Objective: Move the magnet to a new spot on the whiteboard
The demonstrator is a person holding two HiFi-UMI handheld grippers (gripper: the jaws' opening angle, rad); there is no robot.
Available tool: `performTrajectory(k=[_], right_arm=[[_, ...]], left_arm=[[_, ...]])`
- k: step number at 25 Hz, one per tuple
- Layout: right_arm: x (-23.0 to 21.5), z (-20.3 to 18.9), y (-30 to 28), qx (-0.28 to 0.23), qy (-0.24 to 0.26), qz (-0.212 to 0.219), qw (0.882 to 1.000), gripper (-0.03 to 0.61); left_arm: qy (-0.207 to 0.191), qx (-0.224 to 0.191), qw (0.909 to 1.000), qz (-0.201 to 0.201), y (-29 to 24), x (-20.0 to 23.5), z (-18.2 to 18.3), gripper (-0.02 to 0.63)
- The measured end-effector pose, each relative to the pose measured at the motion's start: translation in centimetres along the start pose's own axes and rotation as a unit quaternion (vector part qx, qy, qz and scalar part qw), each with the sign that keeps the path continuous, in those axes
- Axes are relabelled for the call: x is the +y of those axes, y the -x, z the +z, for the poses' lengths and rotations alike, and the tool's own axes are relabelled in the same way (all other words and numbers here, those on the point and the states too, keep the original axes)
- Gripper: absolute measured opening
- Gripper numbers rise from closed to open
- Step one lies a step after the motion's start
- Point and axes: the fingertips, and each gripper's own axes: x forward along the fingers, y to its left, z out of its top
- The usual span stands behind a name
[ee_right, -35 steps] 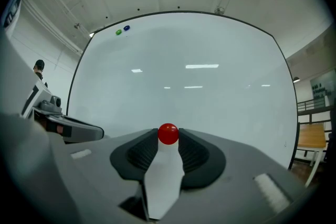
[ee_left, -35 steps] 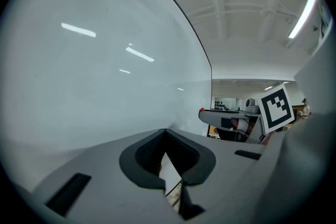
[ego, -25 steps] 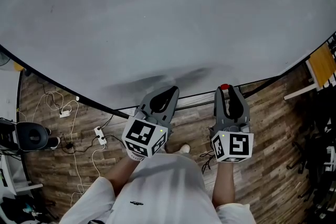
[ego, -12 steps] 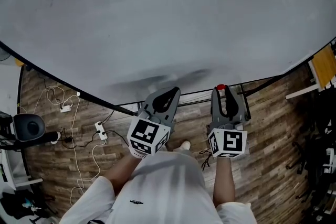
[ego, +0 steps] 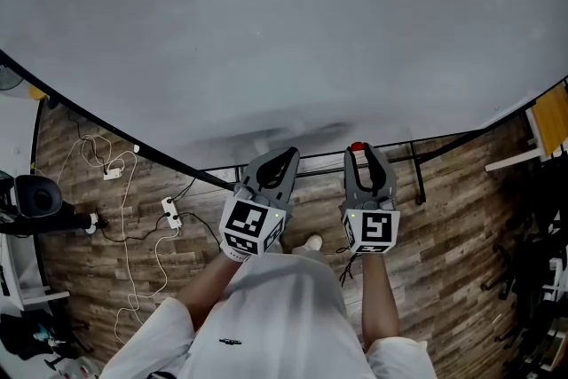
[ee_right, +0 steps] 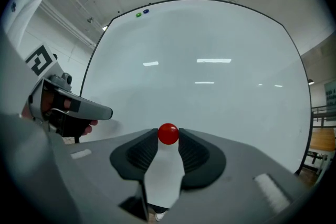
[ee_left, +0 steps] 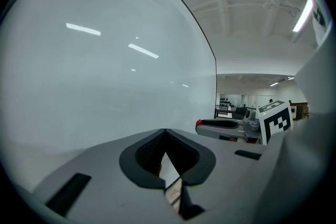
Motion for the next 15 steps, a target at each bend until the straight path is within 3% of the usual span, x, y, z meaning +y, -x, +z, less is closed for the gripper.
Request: performTrajectory(k=[15], right_arm=[[2.0,-2.9,-2.9,0.008,-0.006,0.026,1.000,0.129]], left_arm=[[-0.002,0.030,0.9995,-0.003,-1.2,1.0,-4.4,0.002]])
